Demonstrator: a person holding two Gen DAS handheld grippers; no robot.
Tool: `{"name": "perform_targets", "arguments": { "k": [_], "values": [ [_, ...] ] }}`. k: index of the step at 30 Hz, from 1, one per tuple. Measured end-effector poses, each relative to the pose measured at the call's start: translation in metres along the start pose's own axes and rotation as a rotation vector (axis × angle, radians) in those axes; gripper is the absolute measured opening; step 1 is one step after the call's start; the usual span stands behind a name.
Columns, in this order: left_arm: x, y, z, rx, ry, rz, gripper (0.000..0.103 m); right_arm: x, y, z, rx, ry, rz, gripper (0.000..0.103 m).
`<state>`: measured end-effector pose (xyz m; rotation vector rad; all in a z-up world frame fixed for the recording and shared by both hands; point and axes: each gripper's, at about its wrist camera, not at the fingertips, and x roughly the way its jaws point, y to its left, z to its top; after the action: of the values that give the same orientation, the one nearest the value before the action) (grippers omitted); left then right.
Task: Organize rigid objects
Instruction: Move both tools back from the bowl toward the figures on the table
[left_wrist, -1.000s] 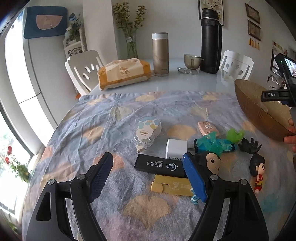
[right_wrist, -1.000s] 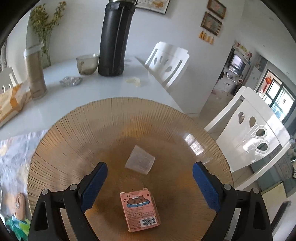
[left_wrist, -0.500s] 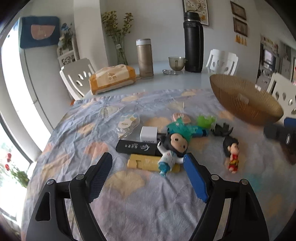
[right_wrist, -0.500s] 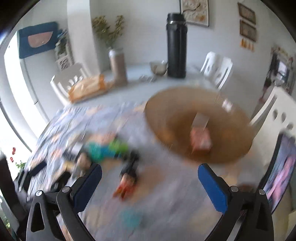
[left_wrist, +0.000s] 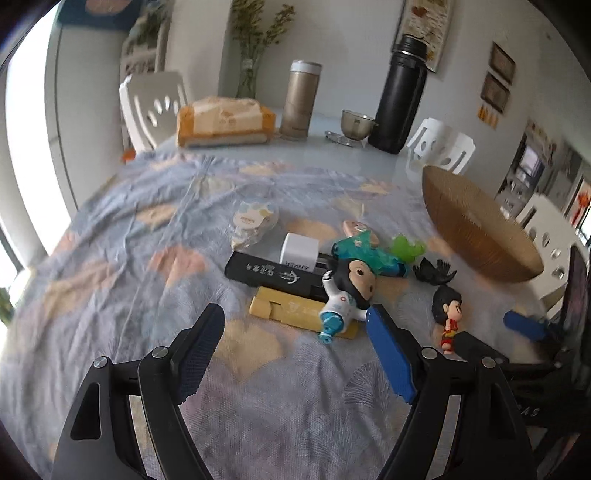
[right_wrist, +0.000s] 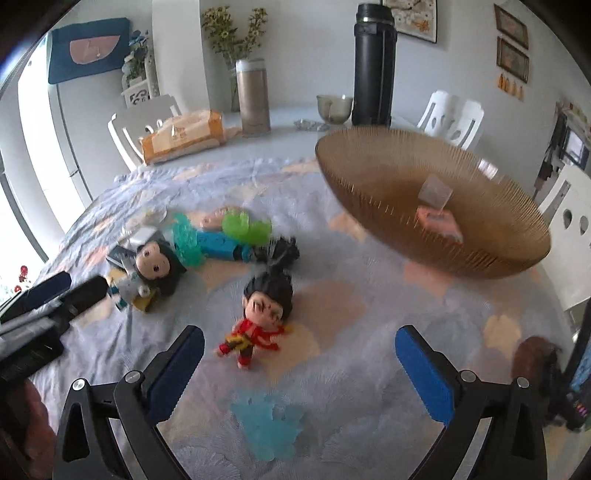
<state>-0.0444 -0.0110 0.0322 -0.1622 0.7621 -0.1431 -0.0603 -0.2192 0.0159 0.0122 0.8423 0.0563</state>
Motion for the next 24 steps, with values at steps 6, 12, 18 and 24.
{"name": "perform_targets", "arguments": {
  "k": [6,12,18,24],
  "values": [
    [0.005,0.005,-0.001,-0.037,0.025,-0.033,0.078,-0.004,0.004,-0.002,-0.028,-0.023,0.004,0.103],
    [0.001,-0.02,-0.005,0.093,0.012,-0.004,0.078,-0.013,0.002,-0.002,-0.025,-0.066,0.092,0.103],
    [0.003,-0.045,0.0,0.251,0.044,0.027,0.078,-0.021,-0.022,-0.007,0.062,-0.055,0.147,0.103],
    [0.015,-0.045,0.018,0.288,0.123,-0.043,0.078,-0.049,-0.052,-0.016,0.089,-0.069,0.14,0.103]
  ]
}}
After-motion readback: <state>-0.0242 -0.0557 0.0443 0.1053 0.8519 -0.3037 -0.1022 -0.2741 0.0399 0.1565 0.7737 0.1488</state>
